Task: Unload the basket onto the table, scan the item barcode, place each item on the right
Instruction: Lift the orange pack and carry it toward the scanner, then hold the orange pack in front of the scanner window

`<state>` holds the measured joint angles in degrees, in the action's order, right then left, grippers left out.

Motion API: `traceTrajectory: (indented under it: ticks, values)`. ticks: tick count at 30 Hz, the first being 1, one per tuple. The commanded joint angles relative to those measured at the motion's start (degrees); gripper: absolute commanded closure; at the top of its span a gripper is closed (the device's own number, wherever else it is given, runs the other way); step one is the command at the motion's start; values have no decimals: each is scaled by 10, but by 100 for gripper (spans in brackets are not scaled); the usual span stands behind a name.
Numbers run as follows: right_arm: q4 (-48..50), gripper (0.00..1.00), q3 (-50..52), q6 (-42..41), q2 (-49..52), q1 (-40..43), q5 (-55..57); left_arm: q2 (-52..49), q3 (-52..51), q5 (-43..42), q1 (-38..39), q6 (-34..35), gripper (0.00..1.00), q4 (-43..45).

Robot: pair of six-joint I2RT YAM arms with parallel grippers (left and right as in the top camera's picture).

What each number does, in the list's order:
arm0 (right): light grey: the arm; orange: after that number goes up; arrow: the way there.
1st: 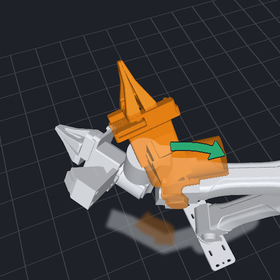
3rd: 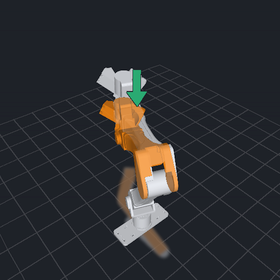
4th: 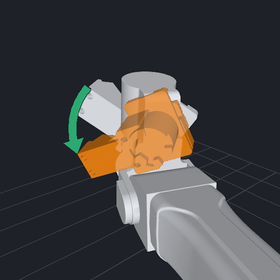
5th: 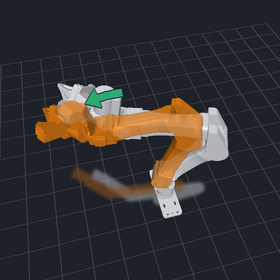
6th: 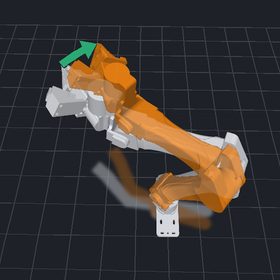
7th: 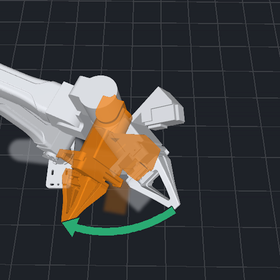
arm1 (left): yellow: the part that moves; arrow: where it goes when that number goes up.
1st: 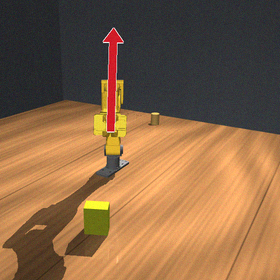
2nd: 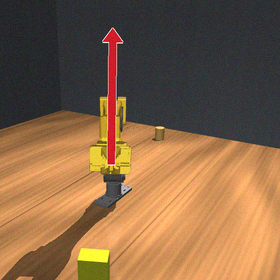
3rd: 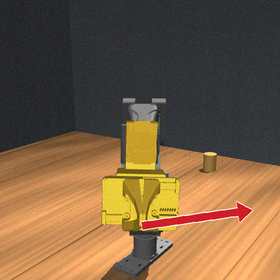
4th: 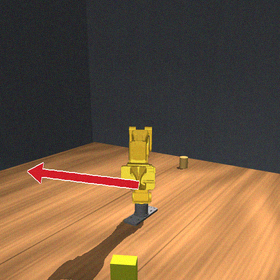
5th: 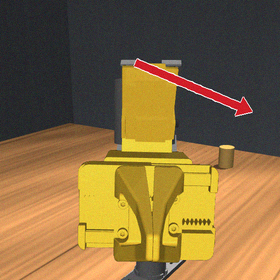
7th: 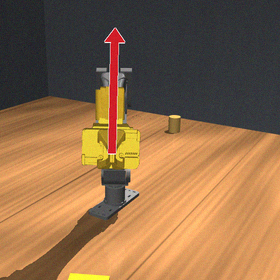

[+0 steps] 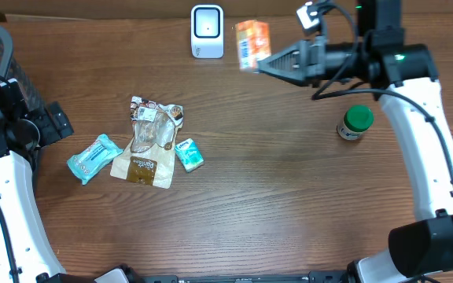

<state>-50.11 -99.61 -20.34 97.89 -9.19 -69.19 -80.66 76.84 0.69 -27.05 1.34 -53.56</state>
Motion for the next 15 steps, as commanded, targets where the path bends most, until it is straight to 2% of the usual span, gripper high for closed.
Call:
traceTrajectory:
  ticks: [1,5,10,13,15]
  values:
    - [37,96,-17,-48,-9,-53,205,7,2,8,-7,4,0,2]
    - [32,96,-96,-47,1,-115,404,7,2,8,-7,4,0,2]
    - [7,96,-232,33,39,-186,651,7,2,8,-7,4,0,2]
    - [46,96,-245,89,63,-230,822,7,2,8,-7,4,0,2]
    - [77,96,-245,134,90,-251,896,7,2,8,-7,4,0,2]
